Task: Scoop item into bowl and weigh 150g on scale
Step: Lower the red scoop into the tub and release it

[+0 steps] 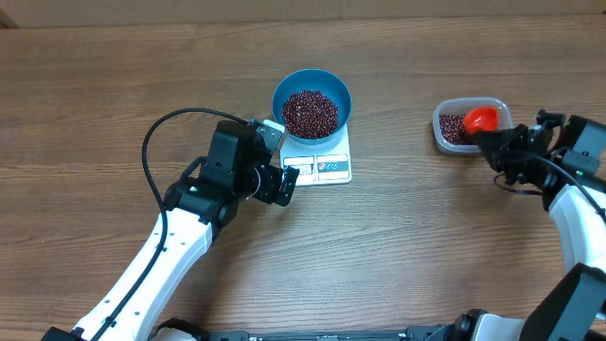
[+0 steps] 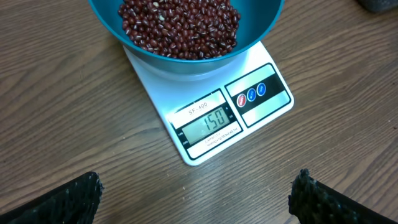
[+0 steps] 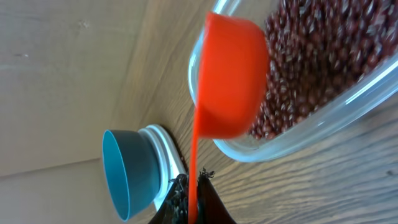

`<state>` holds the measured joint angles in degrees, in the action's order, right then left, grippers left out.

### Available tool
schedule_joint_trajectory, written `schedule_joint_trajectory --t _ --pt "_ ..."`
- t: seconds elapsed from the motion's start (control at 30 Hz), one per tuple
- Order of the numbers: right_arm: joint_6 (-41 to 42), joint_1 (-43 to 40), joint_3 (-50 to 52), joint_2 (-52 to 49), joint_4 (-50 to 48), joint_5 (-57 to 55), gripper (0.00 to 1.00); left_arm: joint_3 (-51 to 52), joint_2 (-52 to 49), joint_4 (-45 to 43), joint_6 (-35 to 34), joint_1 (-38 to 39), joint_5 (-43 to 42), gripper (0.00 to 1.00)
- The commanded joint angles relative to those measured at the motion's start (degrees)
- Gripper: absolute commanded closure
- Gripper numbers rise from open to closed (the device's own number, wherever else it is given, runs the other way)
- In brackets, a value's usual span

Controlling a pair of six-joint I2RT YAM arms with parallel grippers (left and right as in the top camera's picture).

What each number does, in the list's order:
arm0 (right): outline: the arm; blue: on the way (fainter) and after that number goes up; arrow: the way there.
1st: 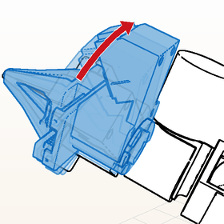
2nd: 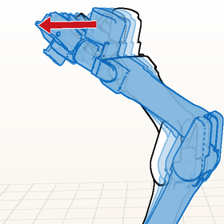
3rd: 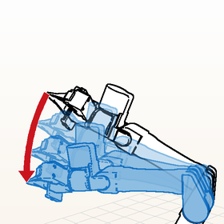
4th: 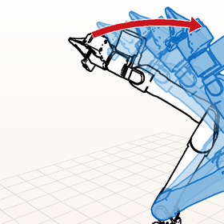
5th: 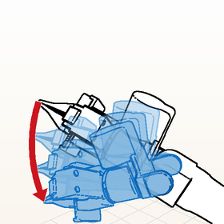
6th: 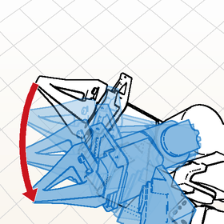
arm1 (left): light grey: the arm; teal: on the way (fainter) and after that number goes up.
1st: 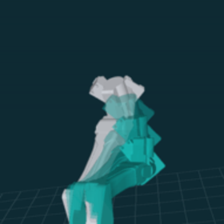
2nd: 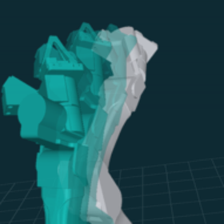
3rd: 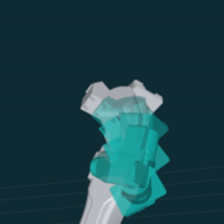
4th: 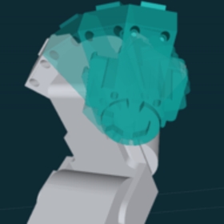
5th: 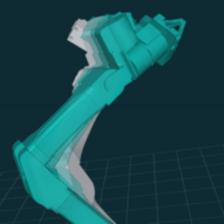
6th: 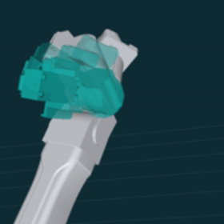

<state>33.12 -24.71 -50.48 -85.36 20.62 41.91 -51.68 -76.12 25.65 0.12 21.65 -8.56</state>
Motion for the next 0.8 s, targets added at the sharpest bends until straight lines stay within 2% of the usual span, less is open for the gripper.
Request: schedule_joint_trajectory --t 0.0,0.27,0.37,0.73,0.77 --pt "3.0 0.3 0.7 -1.0 -1.1 1.0 0.96 0.5 1.1 -0.2 -0.5 0.1 0.2 0.0" --pt "3.2 0.3 0.7 -1.5 -2.2 -1.6 0.94 0.5 1.1 -0.2 -0.5 0.1 0.2 0.0" --pt "6.1 0.4 0.7 -1.5 -2.8 -2.5 0.93 0.5 1.1 -0.2 -0.5 0.1 0.2 0.0" --pt "9.1 2.4 0.7 -5.4 -6.1 -3.3 0.93 0.5 1.1 -0.2 -0.5 0.1 0.2 0.0" --pt "9.1 3.3 0.7 -5.6 -6.3 -3.5 0.9 0.5 1.1 -0.2 -0.5 0.1 0.1 0.0"
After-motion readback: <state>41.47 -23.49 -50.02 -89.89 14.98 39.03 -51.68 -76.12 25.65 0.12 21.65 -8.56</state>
